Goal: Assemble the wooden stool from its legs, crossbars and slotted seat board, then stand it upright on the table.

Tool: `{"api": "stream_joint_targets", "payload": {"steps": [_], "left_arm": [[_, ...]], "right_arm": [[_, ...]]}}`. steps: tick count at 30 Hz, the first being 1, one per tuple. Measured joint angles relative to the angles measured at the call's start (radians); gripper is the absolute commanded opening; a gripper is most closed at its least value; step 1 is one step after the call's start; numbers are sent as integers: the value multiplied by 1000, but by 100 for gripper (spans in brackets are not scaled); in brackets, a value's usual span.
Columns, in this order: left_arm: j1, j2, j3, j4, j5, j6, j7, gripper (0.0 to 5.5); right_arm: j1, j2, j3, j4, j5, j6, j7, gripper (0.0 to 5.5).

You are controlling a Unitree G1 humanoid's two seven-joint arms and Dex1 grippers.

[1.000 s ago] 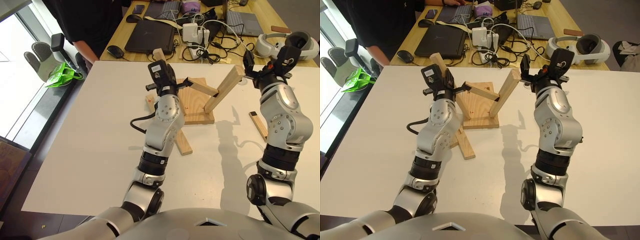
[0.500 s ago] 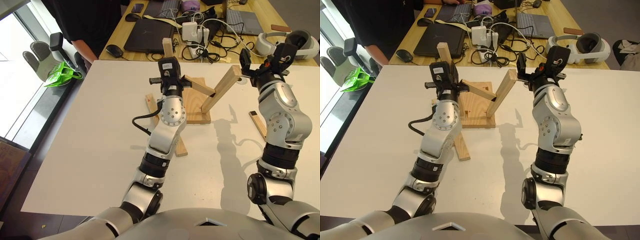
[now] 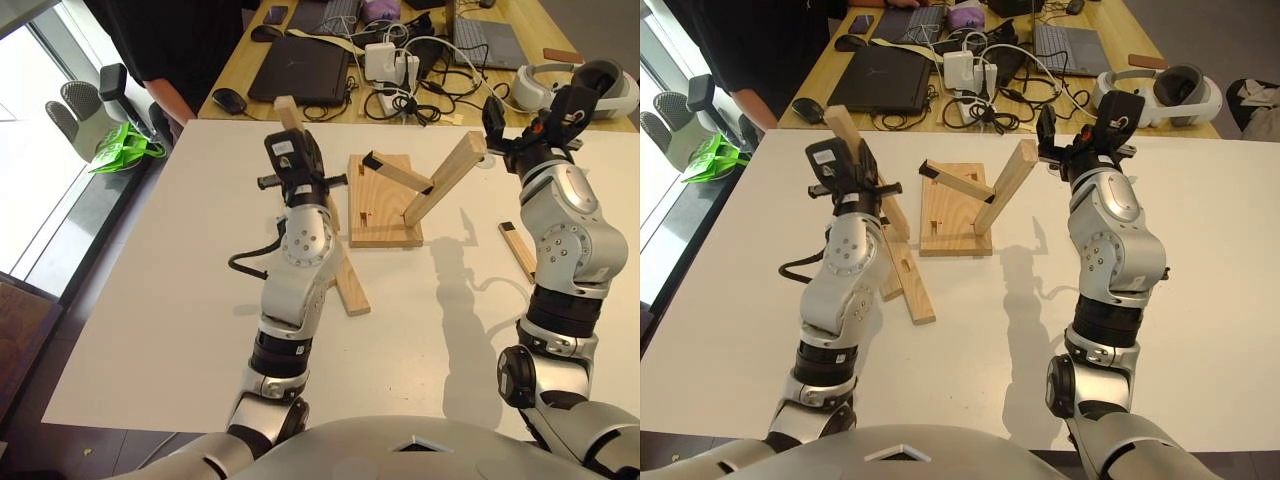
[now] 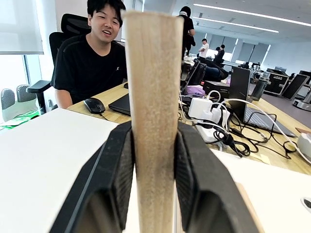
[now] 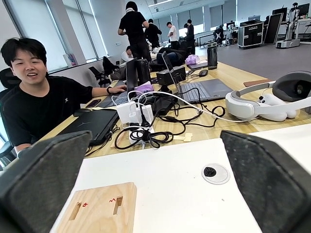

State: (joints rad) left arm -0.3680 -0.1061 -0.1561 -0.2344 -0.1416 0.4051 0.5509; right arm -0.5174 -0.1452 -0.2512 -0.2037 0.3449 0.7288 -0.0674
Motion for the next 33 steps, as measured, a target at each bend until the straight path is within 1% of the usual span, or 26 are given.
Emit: {"api": "stream_joint_targets", "payload": {"steps": [3, 5, 8, 12, 17, 20, 25, 33], "left_arm": [[-64, -58, 59, 71, -52, -54, 29, 103], [-95, -91, 78, 112, -95, -82, 35, 103], [-90, -93, 66, 146, -147, -89, 22, 103], [-90, -93, 14, 159, -175, -90, 0, 103], [-81, -76, -21, 159, -161, -95, -17, 103], [-43, -39, -40, 156, -132, -116, -19, 103], [27, 7, -114, 105, -91, -154, -29, 103], [74, 24, -130, 78, -84, -175, -20, 103]], "right_arm": [[-2, 0, 11, 13, 0, 0, 10, 494], [-8, 1, 15, 20, 0, 0, 13, 494], [-9, 0, 15, 21, 0, -1, 13, 494], [-11, -1, 14, 22, 0, -1, 14, 494], [-11, -11, 13, 22, 0, -1, 14, 494], [-12, -16, 13, 23, 0, -1, 15, 494], [-32, -21, 13, 26, 0, -1, 16, 494], [-38, -22, 14, 38, 0, -1, 16, 494]]}}
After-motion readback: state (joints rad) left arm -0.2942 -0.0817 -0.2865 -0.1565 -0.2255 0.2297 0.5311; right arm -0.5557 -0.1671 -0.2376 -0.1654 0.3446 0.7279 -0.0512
